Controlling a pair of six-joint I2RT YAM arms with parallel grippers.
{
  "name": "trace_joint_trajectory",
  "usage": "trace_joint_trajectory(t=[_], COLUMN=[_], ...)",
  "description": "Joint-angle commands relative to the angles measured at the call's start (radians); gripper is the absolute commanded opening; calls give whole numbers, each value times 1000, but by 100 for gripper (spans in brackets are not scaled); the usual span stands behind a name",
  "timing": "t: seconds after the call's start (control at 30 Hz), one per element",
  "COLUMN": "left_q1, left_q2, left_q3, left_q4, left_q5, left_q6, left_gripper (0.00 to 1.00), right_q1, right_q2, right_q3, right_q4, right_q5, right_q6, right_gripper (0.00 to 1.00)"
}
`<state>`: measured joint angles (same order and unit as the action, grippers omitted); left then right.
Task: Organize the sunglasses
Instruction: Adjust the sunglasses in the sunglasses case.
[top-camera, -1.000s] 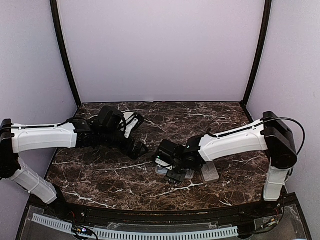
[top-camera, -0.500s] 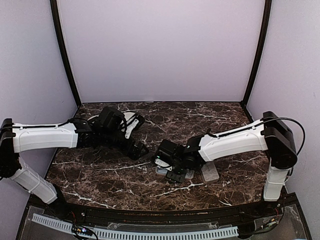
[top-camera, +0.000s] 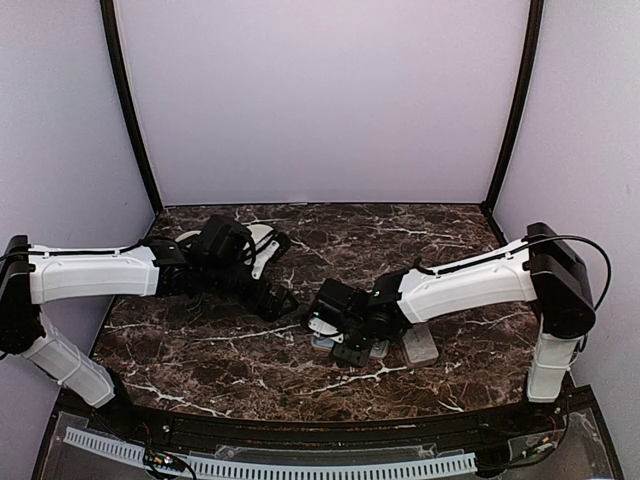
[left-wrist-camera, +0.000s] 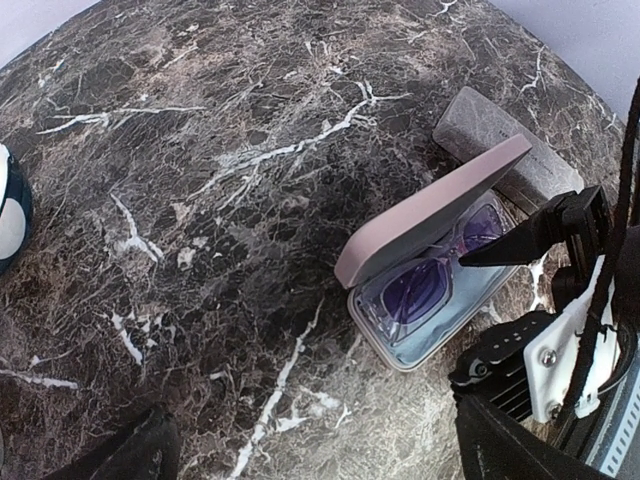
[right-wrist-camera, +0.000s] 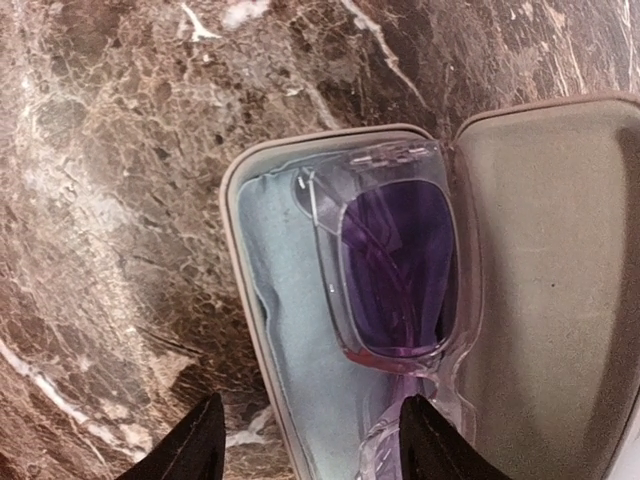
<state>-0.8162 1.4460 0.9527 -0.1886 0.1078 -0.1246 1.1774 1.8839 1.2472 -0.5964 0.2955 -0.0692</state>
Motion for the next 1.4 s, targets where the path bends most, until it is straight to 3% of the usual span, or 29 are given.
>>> trace_joint_trajectory(t=[0.0,0.37,0.5,0.63,0.73,1.0,1.2,1.37], left_q1=[6,5,6,5,1,-75,-140,-144], left_q2=[5,14,-6,-33,-39,56,193,294], left_q3=[-5,-8,-43,-121,-183,-250,-163,-70], left_q4=[5,6,58,183,287,461,452,418], left_q5=[5,4,28,101,181,209,189,184], left_q6=[0,-1,6,31,65,301,528,625], left_gripper=[99,99,99,99,99,99,99,99], right_q1=[11,13,-2,-21,-30,-32,-32,-48], right_q2=[-33,-91,-188,-313,-425,-577,-620,-562], right_q3=[12,-7,-84,-237,-355,-556,-657,-619], right_q4=[-12,11,76,169,251,458,605,592], right_q5=[-34,-63,-83,-99,-95,-28,-2,-16], right_q6=[12,27,67,106,139,194,157,175], right_gripper=[58,55,63,82,90,94,94,95])
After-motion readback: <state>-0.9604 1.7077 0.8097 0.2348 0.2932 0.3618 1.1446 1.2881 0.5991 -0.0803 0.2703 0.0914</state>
